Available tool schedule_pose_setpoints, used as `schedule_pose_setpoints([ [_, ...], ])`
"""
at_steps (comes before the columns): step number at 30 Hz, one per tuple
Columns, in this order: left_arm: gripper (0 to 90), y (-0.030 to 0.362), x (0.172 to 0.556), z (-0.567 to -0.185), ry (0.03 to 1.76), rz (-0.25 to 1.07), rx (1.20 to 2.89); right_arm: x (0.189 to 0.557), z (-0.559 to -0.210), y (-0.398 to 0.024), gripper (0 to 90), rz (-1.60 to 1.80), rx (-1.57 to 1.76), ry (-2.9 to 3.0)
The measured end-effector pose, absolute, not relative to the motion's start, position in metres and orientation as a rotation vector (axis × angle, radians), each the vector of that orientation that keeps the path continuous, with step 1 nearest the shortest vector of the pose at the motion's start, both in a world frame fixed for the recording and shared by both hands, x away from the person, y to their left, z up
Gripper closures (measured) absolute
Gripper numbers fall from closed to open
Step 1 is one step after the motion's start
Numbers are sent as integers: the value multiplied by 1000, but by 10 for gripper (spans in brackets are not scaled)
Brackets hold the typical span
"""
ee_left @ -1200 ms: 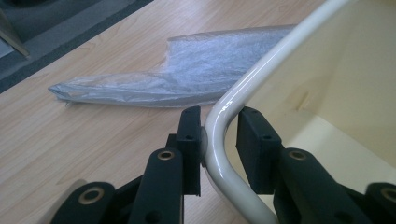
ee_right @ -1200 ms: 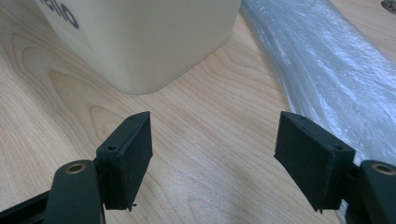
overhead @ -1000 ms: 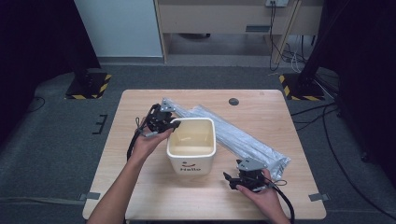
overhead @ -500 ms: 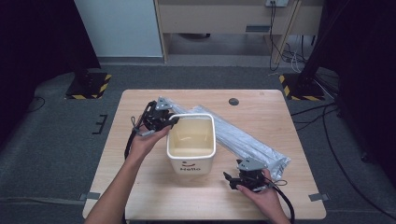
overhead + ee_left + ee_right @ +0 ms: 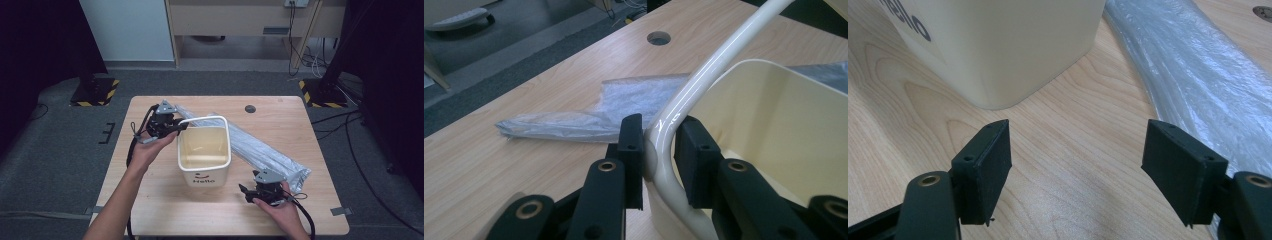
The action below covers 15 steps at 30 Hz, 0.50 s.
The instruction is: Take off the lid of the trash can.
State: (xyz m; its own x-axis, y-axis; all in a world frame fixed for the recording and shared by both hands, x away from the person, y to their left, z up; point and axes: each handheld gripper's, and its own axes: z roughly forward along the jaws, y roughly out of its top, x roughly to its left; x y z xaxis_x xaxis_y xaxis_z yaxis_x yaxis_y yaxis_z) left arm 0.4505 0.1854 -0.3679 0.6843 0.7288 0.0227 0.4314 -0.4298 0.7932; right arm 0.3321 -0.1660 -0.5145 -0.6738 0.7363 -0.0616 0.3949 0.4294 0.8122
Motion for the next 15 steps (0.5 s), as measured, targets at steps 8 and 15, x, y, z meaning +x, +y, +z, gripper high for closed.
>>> schedule_pose_setpoints([
  [8,741,196,443,-354,873,442,2060,332,-515,-163,275,1130,954,2283],
  [15,742,207,430,-341,887,439,2012,331,-516,-161,273,1129,946,2289],
])
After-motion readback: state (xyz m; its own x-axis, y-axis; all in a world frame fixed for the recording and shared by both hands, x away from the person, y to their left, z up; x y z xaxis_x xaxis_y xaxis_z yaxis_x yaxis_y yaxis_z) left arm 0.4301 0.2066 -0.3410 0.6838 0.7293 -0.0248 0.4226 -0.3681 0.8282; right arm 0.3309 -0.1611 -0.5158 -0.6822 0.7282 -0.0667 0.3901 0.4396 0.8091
